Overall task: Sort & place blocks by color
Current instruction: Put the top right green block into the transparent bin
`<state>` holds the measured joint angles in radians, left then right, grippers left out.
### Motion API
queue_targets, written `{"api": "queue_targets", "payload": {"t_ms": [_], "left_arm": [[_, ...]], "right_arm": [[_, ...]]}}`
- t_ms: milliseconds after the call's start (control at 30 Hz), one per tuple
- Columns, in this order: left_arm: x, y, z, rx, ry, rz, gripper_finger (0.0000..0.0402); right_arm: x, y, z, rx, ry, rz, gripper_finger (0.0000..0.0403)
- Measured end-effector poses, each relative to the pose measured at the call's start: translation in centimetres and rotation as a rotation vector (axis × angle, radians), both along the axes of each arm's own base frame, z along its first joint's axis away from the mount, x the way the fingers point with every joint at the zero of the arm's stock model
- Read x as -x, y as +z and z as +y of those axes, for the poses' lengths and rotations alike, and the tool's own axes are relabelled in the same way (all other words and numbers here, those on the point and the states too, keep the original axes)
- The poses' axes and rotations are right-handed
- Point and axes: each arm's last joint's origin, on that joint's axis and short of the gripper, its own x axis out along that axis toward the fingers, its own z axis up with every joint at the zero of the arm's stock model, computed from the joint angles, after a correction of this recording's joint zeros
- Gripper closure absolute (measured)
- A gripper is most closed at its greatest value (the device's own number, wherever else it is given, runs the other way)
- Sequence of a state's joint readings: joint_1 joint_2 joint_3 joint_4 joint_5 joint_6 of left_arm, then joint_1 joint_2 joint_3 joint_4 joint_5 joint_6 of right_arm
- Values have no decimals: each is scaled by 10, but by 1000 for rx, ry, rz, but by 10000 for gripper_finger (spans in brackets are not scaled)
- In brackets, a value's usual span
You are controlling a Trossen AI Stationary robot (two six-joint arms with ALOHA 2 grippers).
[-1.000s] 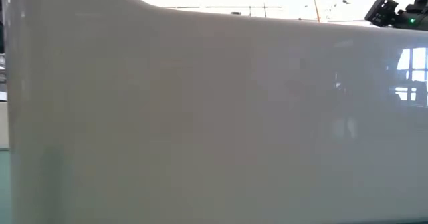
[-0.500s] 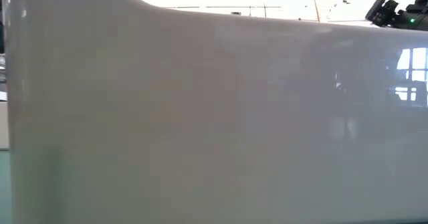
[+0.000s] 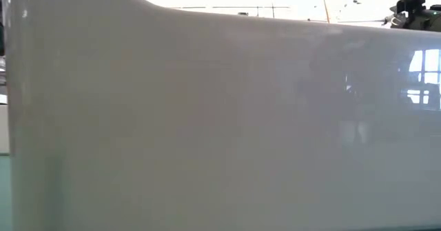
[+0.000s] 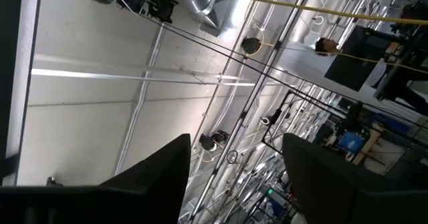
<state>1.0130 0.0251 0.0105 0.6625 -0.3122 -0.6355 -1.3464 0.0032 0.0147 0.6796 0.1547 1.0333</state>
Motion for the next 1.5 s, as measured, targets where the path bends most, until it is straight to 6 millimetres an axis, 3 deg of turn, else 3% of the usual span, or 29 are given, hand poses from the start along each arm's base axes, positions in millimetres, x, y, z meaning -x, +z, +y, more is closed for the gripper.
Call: {"api": "queue_targets", "payload": {"t_ms": [167,733,1033,1367,1500], "left_arm": [[-2,-2,1,42,-88,-76,188],[-7,-8,3,100,-257,-69,188],[-9,-6,1,94,-405,-108,188],[-12,-4,-2,95,-594,-158,188],[-13,1,-7,50,-675,-181,188]], "right_arm": [[0,0,0,1,36,-33,177],[-1,0,0,-10,218,-234,177],[-2,0,-1,-12,131,-86,177],[-8,-1,-7,-49,195,105,177],[-10,23,-6,0,215,224,177]]}}
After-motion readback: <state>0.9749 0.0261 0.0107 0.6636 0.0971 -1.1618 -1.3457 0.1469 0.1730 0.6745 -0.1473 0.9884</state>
